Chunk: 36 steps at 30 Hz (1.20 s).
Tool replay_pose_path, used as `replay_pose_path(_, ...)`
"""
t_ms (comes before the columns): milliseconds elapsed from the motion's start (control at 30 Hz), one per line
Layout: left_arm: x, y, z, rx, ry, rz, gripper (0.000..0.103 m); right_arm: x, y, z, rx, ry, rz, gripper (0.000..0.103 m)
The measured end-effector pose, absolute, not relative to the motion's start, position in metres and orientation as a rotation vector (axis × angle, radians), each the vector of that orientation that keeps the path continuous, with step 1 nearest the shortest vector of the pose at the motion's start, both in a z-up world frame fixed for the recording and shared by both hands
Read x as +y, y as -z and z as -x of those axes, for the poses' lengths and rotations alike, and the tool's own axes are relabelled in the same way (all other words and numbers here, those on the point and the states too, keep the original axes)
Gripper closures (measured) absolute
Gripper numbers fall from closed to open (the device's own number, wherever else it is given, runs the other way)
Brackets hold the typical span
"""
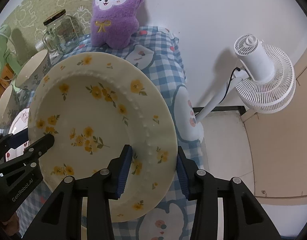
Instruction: Organize plates and bowls
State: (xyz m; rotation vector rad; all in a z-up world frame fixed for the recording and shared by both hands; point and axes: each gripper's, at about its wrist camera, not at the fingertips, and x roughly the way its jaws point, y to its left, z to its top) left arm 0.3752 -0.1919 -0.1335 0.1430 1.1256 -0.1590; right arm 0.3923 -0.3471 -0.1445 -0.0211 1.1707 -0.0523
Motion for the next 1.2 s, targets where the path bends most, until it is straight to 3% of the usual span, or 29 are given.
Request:
replay_pose_path(667,-0.177,0.09,-0.357,1.098,0.148,-0.141,0.058,-0.336,0.102,-0.378,1.175,0.034,0.004,0.057)
replay_pose_path(1200,-0.165,0.097,-0.324,1.132,0.176,-0.153,0.058,-0.322,0.104,-0.342,1.18,0.062,-0.003,0.058)
